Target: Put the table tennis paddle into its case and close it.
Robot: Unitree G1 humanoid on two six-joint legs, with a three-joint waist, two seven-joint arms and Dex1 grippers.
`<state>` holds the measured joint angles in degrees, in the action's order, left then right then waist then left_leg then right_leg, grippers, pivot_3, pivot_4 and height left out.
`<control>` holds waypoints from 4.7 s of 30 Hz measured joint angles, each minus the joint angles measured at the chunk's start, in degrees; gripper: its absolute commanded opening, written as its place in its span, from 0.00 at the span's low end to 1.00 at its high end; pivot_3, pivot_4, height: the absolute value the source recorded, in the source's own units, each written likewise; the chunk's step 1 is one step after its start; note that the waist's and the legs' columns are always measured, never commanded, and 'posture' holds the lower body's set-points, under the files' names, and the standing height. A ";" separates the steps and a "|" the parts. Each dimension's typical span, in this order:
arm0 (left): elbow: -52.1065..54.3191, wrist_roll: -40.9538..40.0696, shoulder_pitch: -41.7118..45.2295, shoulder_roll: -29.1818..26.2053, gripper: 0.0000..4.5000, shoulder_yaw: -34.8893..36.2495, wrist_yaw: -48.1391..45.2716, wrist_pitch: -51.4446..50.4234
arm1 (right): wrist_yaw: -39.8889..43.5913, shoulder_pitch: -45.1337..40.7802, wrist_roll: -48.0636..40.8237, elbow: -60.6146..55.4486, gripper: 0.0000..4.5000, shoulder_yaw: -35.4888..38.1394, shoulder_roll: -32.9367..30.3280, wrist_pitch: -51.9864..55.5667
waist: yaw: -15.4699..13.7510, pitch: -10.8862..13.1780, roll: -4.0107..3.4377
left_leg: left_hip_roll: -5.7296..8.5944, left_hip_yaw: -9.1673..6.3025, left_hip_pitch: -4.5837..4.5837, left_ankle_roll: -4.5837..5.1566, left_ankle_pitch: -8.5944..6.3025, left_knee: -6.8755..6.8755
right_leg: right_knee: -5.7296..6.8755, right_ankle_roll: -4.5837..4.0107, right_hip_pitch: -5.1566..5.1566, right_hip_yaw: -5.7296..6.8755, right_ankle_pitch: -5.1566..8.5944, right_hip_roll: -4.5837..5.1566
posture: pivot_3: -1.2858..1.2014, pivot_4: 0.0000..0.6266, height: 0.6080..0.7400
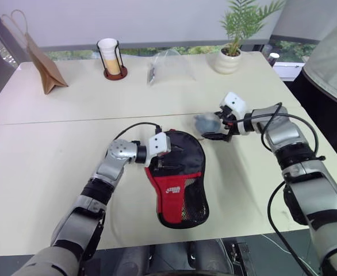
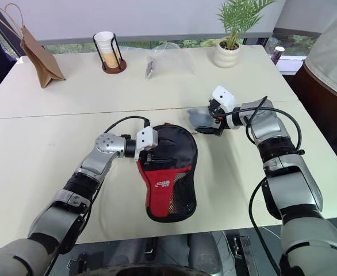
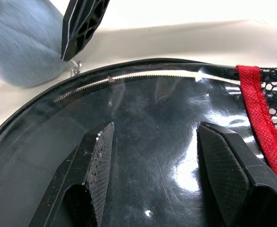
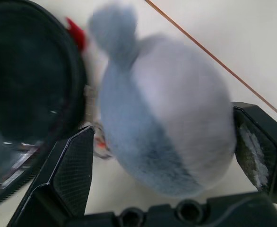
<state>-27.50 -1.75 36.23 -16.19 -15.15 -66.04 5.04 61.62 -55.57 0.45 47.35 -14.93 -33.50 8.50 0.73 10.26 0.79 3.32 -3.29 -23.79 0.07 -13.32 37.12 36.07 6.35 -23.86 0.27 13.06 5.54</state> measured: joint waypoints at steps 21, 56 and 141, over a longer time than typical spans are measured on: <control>1.05 -0.08 0.08 -0.08 0.66 -1.56 1.00 -3.24 | -1.98 18.31 5.85 -31.73 0.01 0.69 -8.11 1.04 | -0.34 -0.08 -0.13 | 0.01 -0.08 0.37 -0.01 -0.02 -0.07 | -0.06 0.00 0.42 0.00 0.03 0.01 | 0.52 0.24 1.00; 0.12 -0.13 1.03 -0.64 0.66 -3.17 1.49 -3.43 | 2.15 50.79 -4.56 -80.76 0.01 11.30 -24.65 18.47 | -1.50 -0.14 -0.17 | -0.13 -0.08 0.37 0.04 -0.06 -0.10 | -0.75 -0.18 0.73 0.08 0.16 0.02 | 0.52 0.24 1.00; 41.17 -35.20 -8.10 -32.96 0.66 23.44 -4.82 -49.65 | 11.81 29.28 -31.41 -67.58 0.99 22.64 -35.84 27.99 | -1.46 0.16 -0.58 | -0.14 0.00 -0.68 0.14 -0.13 -0.09 | -0.83 -0.24 -0.32 0.05 0.12 0.18 | 0.52 0.24 1.00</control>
